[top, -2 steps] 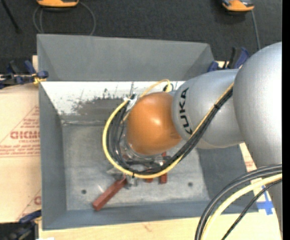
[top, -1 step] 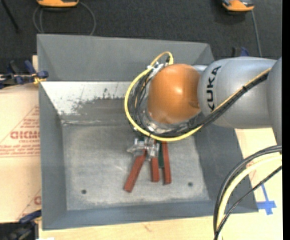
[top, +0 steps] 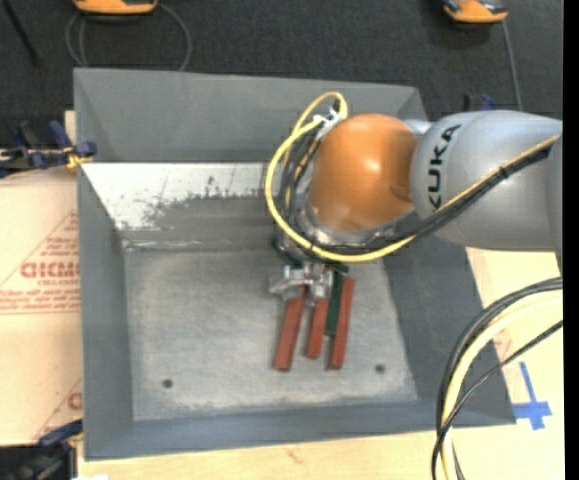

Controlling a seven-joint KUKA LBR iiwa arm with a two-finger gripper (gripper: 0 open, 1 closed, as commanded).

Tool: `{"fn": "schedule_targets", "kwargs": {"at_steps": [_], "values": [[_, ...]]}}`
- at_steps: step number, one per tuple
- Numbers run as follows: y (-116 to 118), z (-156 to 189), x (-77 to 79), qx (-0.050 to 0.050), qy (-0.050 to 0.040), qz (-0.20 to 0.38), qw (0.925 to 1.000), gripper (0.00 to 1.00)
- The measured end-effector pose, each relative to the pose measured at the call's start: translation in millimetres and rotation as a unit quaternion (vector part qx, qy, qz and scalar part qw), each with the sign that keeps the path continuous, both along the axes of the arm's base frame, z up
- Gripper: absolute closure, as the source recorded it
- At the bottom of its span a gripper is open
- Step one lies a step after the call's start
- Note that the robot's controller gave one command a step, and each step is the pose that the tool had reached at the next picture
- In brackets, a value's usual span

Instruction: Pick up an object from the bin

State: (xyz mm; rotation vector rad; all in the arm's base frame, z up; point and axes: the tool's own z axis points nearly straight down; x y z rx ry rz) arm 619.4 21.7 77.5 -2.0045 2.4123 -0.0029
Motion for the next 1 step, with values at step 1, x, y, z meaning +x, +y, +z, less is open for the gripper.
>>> {"fn": "schedule_targets", "kwargs": {"at_steps": [1], "values": [[17.7, 155.0, -47.3, -0.001, -0.0026, 0.036, 0.9994, 1.00]]}}
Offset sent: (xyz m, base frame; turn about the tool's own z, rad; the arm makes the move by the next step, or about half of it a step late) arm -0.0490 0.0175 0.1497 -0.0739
